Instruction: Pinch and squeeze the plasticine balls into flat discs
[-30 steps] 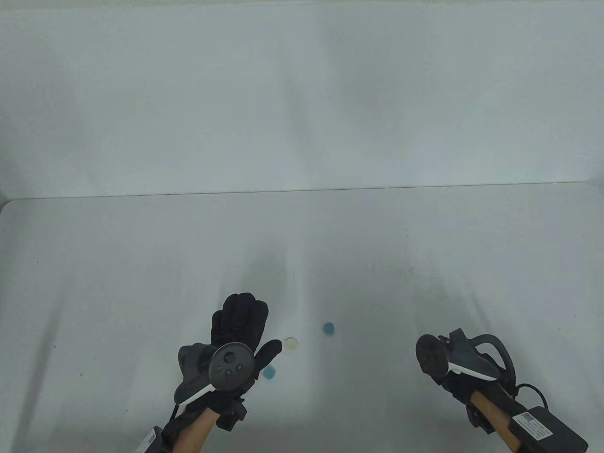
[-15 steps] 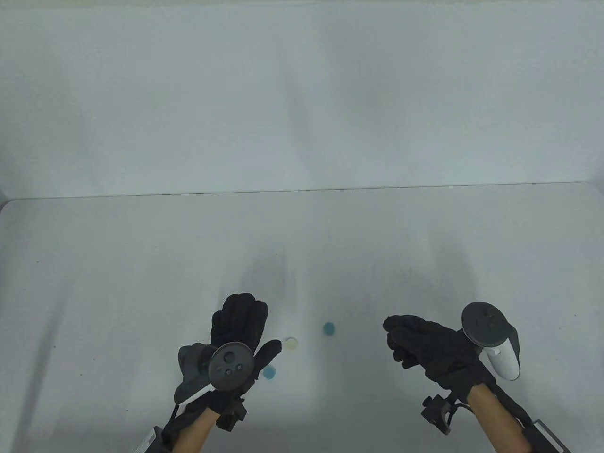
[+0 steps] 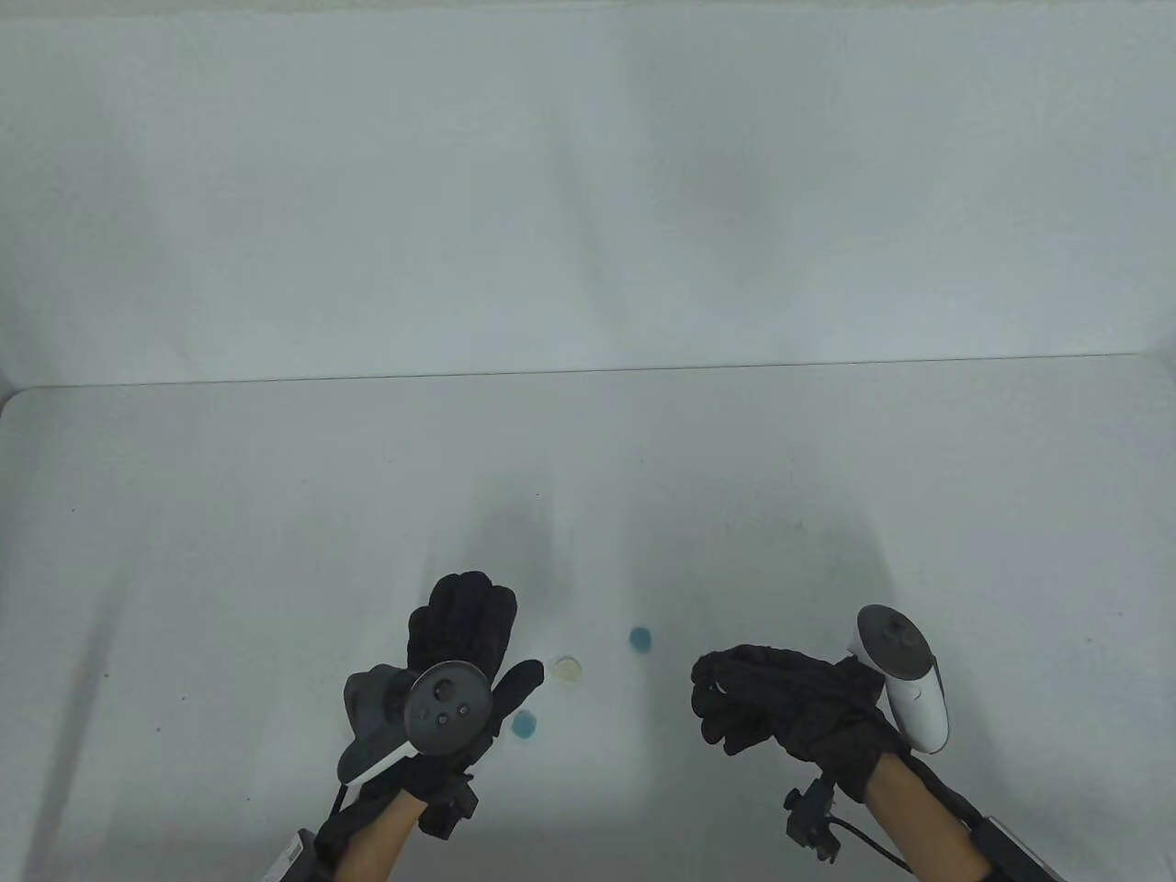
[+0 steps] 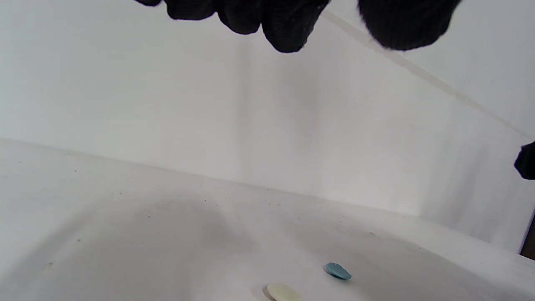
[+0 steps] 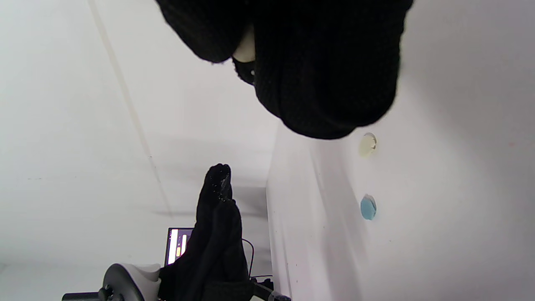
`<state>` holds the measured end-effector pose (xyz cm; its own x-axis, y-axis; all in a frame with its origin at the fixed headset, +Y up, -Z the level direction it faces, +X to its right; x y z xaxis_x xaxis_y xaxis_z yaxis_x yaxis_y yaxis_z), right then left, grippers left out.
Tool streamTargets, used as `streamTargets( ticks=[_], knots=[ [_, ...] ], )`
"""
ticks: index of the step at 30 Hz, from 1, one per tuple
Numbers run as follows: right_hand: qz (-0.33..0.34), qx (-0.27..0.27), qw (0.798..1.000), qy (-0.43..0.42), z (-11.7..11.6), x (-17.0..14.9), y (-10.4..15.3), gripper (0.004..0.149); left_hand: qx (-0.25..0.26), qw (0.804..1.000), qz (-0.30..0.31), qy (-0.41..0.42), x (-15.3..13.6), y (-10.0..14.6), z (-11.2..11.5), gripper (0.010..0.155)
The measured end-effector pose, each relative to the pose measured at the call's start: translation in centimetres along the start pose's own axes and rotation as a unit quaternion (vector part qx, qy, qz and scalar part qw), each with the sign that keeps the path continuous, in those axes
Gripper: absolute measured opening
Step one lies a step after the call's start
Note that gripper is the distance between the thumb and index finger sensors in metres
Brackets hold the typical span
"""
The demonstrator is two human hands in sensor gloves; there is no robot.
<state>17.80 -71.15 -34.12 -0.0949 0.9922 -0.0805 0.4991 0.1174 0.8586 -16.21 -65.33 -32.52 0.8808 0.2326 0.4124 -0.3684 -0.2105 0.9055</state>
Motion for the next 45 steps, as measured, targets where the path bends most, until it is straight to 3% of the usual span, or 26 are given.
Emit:
streamTargets(
  ticks=[12, 18, 24, 28, 37, 42, 45],
  knots=[
    [-0.017, -0.071, 0.997, 0.037, 0.4, -0.5, 0.3, 0.043, 0.002, 1.0, -0.004, -0.003, -0.1, -0.1, 0.0, 0.077],
    [-0.016, -0.056, 0.998, -0.005, 0.6, -0.8, 0.4, 0.045, 0.001, 1.0, -0.005, -0.004, -0.1, -0.1, 0.0, 0.077],
    [-0.004, -0.028, 0.999, -0.037, 0.4, -0.8, 0.3, 0.059, -0.001, 1.0, -0.006, -0.004, -0.2, -0.1, 0.0, 0.077],
    [0.002, -0.057, 0.998, 0.001, 0.6, -0.4, 0.3, 0.044, -0.003, 1.0, -0.007, -0.003, -0.2, -0.1, 0.1, 0.077],
    [0.004, -0.067, 0.997, 0.035, 0.3, 0.1, 0.5, 0.051, -0.003, 1.0, -0.007, -0.005, -0.2, -0.1, 0.1, 0.077],
    [-0.005, -0.065, 0.998, 0.003, 0.5, -0.4, 0.4, 0.05, 0.0, 1.0, -0.008, -0.005, -0.2, -0.1, 0.1, 0.077],
    [0.0, -0.047, 0.999, -0.012, 0.4, -0.5, 0.5, 0.062, 0.0, 1.0, -0.008, -0.005, -0.2, -0.1, 0.1, 0.077]
  ],
)
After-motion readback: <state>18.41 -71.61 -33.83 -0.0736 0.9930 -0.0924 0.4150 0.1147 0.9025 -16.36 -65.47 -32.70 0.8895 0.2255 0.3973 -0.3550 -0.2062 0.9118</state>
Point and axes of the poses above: the tracker on the back of each hand, its own x axis roughly to the thumb side, its own y axis roughly from the fingertips to the wrist, z = x × y, the point moved 2 cm from there along -y, roughly from the wrist to the fingertips, and after that the axes turned 2 degrees about x, right-handed, at the moved point
